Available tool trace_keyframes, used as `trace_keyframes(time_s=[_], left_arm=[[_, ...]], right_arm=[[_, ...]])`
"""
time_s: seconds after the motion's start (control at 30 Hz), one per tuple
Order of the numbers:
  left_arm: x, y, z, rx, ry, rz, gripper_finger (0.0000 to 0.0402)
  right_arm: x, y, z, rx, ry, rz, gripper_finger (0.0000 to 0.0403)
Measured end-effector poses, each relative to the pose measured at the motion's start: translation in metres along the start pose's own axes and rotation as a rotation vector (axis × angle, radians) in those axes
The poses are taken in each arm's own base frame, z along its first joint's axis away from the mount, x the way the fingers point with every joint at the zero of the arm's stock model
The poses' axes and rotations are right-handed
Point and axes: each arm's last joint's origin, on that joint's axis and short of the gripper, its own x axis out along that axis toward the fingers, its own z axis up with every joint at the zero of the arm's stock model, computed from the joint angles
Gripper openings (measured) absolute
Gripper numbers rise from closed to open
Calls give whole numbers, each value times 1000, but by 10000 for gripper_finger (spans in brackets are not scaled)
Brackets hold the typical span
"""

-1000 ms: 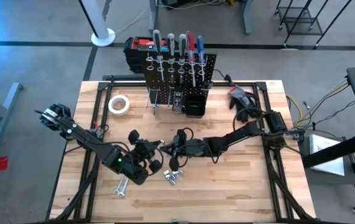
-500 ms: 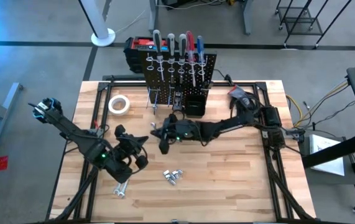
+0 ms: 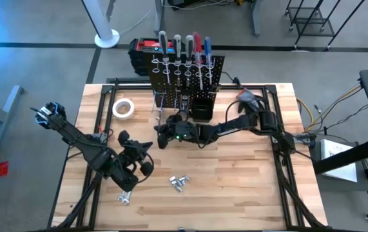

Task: Hang tools onto peg board
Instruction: Hang the left wrench on the peg board

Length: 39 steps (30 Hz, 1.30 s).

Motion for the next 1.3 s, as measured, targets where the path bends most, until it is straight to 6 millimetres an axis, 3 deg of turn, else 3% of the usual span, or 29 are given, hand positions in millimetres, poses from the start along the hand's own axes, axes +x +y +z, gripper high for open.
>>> trace_keyframes(time_s=[0.43, 0.57, 0.77, 0.93, 1.13, 1.3], left_arm=[[0, 7, -11, -5, 17, 40, 0], [2, 9, -17, -20, 21, 51, 0], [3, 10, -20, -37, 33, 52, 0], [2, 9, -22, -35, 61, 38, 0], [-2, 7, -26, -64, 141, -7, 0], [-14, 6, -35, -99, 241, -56, 0]], right_arm=[[4, -14, 11, 10, -44, -79, 0], [6, -20, 14, 82, -46, -92, 1], [7, -26, 14, 162, -12, -86, 44], [3, -10, 7, 146, 27, -8, 93], [-8, 21, -9, -56, 56, 79, 138], [-22, 49, -28, -204, 81, 153, 149]])
